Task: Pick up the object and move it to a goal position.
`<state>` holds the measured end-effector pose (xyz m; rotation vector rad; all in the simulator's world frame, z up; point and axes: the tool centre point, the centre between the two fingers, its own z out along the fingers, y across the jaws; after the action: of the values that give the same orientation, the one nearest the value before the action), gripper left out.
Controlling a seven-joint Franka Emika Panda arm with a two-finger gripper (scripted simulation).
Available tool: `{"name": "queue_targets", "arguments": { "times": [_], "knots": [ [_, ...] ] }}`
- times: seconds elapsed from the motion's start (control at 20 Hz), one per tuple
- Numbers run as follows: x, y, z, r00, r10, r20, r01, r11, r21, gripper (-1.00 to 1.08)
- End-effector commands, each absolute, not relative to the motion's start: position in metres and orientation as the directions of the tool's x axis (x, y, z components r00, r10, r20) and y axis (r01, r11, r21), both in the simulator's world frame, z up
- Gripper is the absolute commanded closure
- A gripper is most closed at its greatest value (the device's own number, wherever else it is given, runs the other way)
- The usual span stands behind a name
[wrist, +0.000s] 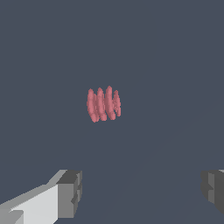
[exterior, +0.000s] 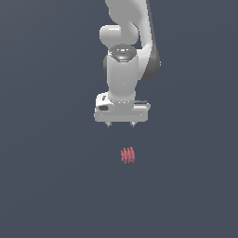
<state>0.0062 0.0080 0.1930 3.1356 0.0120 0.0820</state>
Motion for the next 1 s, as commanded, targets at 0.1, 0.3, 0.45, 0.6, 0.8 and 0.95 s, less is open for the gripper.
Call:
{"name": "queue_targets", "arguments": {
  "times": [0.1, 0.3, 0.45, 0.6, 0.8, 0.95],
  "knots": [
    [0.007, 0.009, 0.193, 0.998, 0.011, 0.054, 0.011, -1.000, 0.004, -0.92],
    [0.012, 0.019, 0.195, 0.997, 0.038, 0.069, 0.038, -0.999, -0.001, -0.92],
    [0.015, 0.024, 0.196, 0.996, 0.053, 0.077, 0.054, -0.999, -0.004, -0.92],
    [0.014, 0.024, 0.196, 0.996, 0.053, 0.077, 0.053, -0.999, -0.004, -0.92],
    [0.015, 0.024, 0.194, 0.996, 0.054, 0.076, 0.054, -0.999, -0.004, -0.92],
    [0.019, 0.025, 0.190, 0.996, 0.058, 0.072, 0.058, -0.998, -0.004, -0.92]
  ]
}}
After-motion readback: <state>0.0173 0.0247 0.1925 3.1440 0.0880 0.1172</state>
